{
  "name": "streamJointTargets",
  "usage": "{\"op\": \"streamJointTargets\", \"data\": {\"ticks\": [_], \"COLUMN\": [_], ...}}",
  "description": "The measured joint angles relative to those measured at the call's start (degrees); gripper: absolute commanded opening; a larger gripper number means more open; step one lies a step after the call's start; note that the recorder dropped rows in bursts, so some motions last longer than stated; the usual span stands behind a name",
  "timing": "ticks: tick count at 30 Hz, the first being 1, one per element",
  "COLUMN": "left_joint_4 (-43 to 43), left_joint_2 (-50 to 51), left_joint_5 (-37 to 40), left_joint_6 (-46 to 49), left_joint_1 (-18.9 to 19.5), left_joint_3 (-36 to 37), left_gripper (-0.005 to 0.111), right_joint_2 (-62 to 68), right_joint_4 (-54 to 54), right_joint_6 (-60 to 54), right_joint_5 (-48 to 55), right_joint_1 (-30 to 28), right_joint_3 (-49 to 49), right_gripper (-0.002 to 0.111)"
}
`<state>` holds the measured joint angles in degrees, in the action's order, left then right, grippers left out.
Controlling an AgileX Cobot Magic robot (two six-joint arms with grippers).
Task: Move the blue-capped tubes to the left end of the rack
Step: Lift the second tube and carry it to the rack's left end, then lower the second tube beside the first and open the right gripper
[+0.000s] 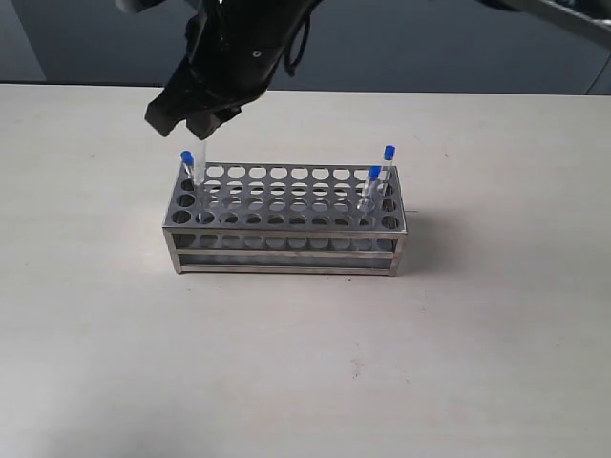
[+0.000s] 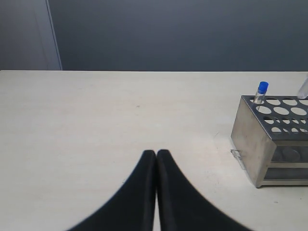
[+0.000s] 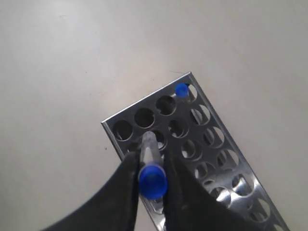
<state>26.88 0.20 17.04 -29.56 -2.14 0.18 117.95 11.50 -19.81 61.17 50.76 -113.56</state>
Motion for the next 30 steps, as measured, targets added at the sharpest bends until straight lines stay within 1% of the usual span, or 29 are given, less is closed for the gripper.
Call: {"op": "streamJointTargets", "data": {"ticks": [4,9,20,30], "left_joint_4": [0.0,0.0,0.0,0.0], "left_joint_2": [0.0,0.0,0.0,0.0], "left_joint_5": [0.0,0.0,0.0,0.0], "left_joint_6": [0.0,0.0,0.0,0.0], "left_joint_1": [0.0,0.0,0.0,0.0], "left_joint_3": [0.0,0.0,0.0,0.0], "left_gripper": [0.001,0.001,0.001,0.001], "right_joint_2": [3.7,6.3,7.2,10.1], "right_joint_4": [0.1,-0.8,-2.9,-6.5], "right_joint_6": [-0.1,-0.1,0.1,1.2], "right_joint_5": [0.6,0.9,-4.8,-5.0], "right_joint_1": [1.3,2.0,2.0,2.0], "right_joint_3": [-3.3,-5.1,-5.2,-5.2], "right_gripper": [-0.001,-0.001,-0.001,-0.001]}}
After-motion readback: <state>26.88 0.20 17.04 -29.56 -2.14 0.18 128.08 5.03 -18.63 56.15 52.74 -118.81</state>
